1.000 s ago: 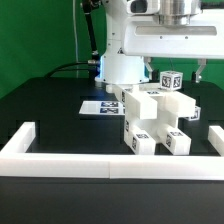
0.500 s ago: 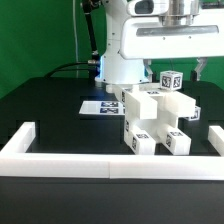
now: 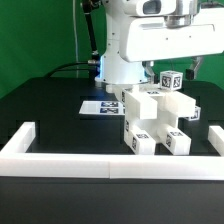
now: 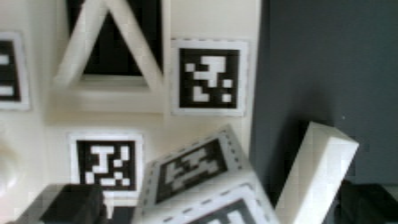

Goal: Assemble chair

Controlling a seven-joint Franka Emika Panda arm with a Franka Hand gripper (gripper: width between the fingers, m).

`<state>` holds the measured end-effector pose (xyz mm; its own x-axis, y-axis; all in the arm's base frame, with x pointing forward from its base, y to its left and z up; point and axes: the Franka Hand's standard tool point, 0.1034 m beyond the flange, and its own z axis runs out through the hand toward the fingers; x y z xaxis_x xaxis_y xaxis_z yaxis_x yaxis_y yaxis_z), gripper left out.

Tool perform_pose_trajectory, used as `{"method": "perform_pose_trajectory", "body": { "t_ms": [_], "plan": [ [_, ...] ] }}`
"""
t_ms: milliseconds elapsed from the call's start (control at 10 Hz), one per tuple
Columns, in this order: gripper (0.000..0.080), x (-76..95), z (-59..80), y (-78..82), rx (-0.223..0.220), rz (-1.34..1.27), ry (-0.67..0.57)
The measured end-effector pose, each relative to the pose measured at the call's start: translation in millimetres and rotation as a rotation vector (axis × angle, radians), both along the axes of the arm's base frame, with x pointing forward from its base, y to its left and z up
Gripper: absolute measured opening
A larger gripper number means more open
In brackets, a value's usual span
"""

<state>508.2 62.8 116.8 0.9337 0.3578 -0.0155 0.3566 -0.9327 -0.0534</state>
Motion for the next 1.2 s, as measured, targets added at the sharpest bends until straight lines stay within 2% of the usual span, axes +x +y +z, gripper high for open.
{"method": "perform_pose_trajectory", "body": {
  "t_ms": [100,200,300,400,800,1200],
  "plan": [
    [0.0547,0.1,0.0,-0.8,0.002,0.065,-0.003],
    [0.0547,0.0,-0.1,-0.8,0.002,0.044,-0.002],
    [0.0364,0.0,-0.2,-1.0,0.002,0.044,-0.002],
    [0.0285,0.1,-0.2,-1.1,0.002,0.044,-0.002],
    [0.0285,0.1,-0.3,-0.8,0.000,-0.030,0.002],
    [0.0285,0.9,-0.7,0.0,-0.004,-0.470,0.021]
  ]
}}
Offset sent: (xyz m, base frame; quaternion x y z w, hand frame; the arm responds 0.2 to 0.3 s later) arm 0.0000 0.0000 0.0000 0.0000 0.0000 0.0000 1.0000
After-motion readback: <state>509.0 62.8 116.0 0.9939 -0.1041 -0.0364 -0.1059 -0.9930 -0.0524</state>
